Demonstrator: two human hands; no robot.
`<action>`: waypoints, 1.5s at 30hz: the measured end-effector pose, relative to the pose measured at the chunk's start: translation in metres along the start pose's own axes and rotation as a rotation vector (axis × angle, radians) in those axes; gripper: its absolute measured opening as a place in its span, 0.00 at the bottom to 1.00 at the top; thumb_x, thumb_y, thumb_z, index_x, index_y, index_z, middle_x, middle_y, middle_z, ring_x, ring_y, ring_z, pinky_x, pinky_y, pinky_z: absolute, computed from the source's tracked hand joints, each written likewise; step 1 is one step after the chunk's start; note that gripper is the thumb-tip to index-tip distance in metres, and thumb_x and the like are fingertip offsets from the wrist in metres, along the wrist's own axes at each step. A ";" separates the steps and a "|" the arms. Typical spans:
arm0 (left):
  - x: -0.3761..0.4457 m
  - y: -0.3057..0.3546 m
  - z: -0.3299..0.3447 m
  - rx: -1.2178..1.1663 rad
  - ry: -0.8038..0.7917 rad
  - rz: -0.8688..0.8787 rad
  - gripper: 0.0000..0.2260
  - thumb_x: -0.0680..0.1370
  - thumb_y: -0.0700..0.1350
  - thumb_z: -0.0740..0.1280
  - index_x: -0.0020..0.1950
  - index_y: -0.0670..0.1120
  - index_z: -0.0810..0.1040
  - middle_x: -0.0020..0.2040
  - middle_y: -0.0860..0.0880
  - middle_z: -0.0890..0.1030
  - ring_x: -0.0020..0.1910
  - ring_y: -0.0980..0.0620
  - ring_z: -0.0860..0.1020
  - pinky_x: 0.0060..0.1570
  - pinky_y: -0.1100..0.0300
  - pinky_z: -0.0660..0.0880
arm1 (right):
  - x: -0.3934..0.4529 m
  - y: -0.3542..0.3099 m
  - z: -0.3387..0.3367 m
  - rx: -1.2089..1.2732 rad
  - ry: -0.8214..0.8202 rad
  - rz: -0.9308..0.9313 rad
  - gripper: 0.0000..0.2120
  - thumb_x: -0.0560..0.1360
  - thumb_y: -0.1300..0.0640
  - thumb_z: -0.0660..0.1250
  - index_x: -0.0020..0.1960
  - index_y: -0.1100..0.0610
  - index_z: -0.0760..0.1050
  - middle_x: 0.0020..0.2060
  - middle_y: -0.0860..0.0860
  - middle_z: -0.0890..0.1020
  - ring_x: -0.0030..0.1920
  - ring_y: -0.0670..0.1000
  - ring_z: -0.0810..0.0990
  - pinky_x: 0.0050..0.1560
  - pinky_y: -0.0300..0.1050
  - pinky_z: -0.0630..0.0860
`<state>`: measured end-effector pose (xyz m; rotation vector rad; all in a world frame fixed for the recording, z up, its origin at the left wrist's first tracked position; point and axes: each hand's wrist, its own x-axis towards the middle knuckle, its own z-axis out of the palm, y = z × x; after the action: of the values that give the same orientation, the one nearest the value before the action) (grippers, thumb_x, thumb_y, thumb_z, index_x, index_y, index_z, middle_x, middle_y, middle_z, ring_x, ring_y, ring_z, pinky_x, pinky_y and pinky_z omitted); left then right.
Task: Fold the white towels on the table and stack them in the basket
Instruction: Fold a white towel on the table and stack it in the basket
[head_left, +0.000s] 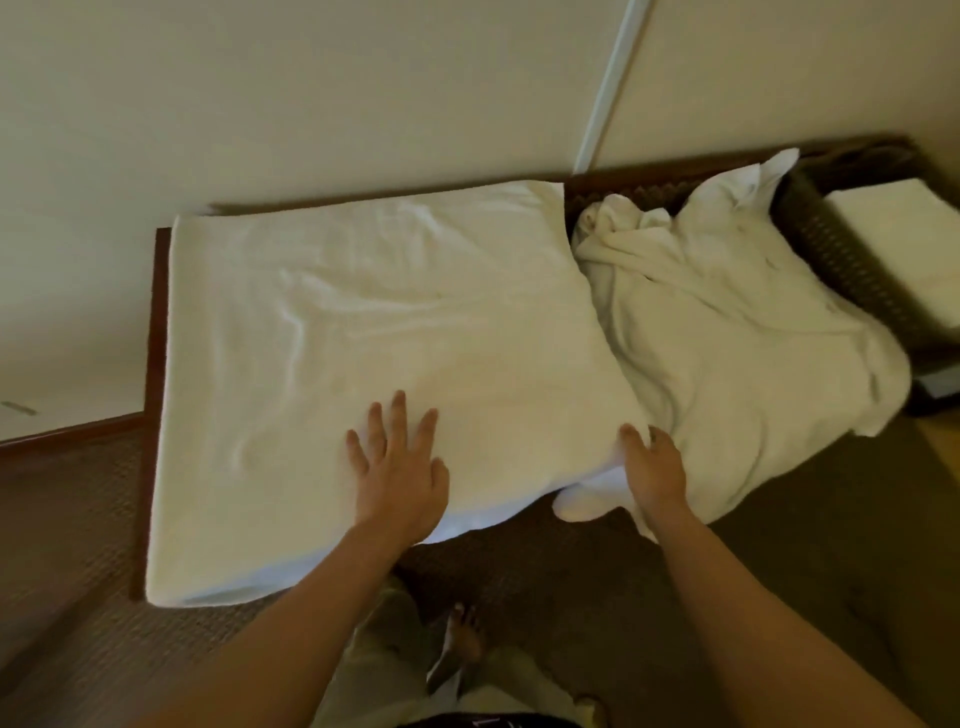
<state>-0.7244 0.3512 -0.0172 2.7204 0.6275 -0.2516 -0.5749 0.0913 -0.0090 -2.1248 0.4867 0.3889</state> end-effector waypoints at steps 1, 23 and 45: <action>0.007 0.011 0.002 0.019 -0.029 0.044 0.28 0.84 0.55 0.53 0.84 0.55 0.50 0.83 0.46 0.36 0.81 0.39 0.36 0.77 0.34 0.38 | 0.000 0.000 -0.001 0.031 0.012 0.016 0.29 0.83 0.46 0.64 0.78 0.59 0.65 0.75 0.57 0.70 0.73 0.59 0.70 0.69 0.48 0.65; 0.020 0.019 0.031 0.140 0.061 0.111 0.30 0.81 0.60 0.46 0.84 0.57 0.53 0.85 0.46 0.47 0.83 0.40 0.45 0.78 0.34 0.46 | 0.044 0.038 -0.071 0.734 -0.394 0.403 0.10 0.80 0.50 0.64 0.54 0.55 0.80 0.48 0.52 0.85 0.48 0.53 0.80 0.45 0.47 0.69; 0.021 0.018 0.032 0.139 0.086 0.136 0.29 0.81 0.59 0.48 0.83 0.55 0.57 0.84 0.45 0.50 0.82 0.39 0.49 0.77 0.32 0.48 | 0.057 0.013 -0.094 0.231 -0.256 0.037 0.11 0.71 0.61 0.79 0.52 0.57 0.81 0.49 0.52 0.86 0.47 0.51 0.82 0.44 0.43 0.77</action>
<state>-0.7009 0.3331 -0.0466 2.9055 0.4608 -0.1498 -0.5229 -0.0046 0.0080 -1.8148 0.4019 0.5876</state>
